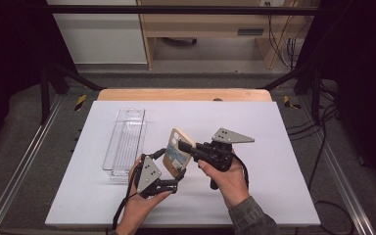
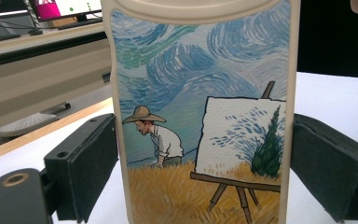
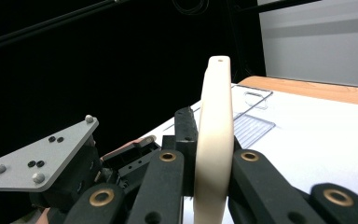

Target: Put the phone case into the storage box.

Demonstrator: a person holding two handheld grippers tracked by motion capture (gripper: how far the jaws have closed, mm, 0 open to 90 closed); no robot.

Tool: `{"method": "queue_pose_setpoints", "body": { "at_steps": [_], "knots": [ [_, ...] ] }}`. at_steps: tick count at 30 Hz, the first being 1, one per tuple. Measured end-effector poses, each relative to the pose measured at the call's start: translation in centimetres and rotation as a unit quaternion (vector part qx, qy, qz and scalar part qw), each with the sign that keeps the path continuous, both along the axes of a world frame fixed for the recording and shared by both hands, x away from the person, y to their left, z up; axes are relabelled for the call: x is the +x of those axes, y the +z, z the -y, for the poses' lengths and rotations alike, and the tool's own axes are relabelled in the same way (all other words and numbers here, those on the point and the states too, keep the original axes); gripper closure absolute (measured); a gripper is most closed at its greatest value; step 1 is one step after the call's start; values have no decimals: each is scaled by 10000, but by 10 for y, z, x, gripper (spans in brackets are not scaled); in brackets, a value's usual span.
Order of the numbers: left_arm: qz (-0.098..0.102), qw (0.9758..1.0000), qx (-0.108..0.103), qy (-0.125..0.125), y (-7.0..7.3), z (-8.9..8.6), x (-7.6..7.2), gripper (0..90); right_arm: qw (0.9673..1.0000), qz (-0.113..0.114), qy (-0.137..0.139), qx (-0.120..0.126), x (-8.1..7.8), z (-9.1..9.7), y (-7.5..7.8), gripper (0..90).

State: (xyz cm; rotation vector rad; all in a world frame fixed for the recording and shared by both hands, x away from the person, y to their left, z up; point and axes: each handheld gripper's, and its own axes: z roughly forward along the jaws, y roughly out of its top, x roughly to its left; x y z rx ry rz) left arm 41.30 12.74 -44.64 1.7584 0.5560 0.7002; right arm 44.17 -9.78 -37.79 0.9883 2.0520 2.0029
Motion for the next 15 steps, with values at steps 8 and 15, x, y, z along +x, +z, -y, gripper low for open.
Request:
{"method": "queue_pose_setpoints", "body": {
  "at_steps": [8, 15],
  "knots": [
    [2, 10000, -47, -5, -1, 0, 0, 95, 9999, 72, 34, -95, -1, -2, 1, 854],
    [-4, 9996, -250, -96, -1, -1, 1, 69, 9995, 150, 51, -284, -3, -5, 0, 855]
  ]
}}
